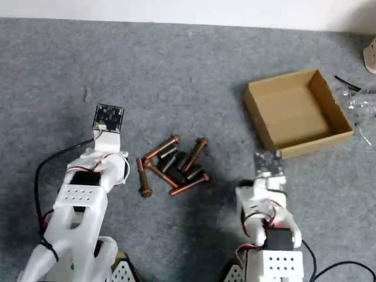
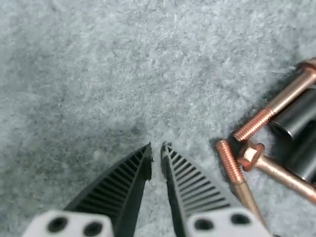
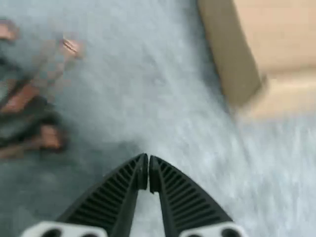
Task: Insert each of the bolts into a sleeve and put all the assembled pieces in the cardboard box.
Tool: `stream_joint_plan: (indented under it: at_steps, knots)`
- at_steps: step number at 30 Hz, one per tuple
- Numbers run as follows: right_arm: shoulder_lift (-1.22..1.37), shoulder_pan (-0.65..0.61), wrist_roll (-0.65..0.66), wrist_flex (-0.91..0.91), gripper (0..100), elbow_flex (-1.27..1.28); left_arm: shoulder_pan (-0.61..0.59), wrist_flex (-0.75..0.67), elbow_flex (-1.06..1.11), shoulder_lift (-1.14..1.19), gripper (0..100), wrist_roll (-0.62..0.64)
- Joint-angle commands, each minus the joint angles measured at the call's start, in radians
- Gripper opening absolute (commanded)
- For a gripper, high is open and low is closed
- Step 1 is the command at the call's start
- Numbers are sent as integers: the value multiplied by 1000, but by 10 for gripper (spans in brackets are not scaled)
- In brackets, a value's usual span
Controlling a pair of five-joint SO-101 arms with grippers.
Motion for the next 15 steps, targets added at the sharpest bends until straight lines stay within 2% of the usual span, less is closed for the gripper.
stream_joint_plan:
  at_steps: [1,4,12,15]
  knots:
    - [128,-153,-40,-71,6,-130,-13,-18,-8,-1,56,6]
    - [371,-232,-57,-130,6,-254,-13,-20,-8,-1,56,6]
    - [955,-367,-270,-182,6,-674,-67,-23,-10,-4,56,12]
    - [1096,-414,-443,-239,6,-731,-67,-23,-10,-4,56,12]
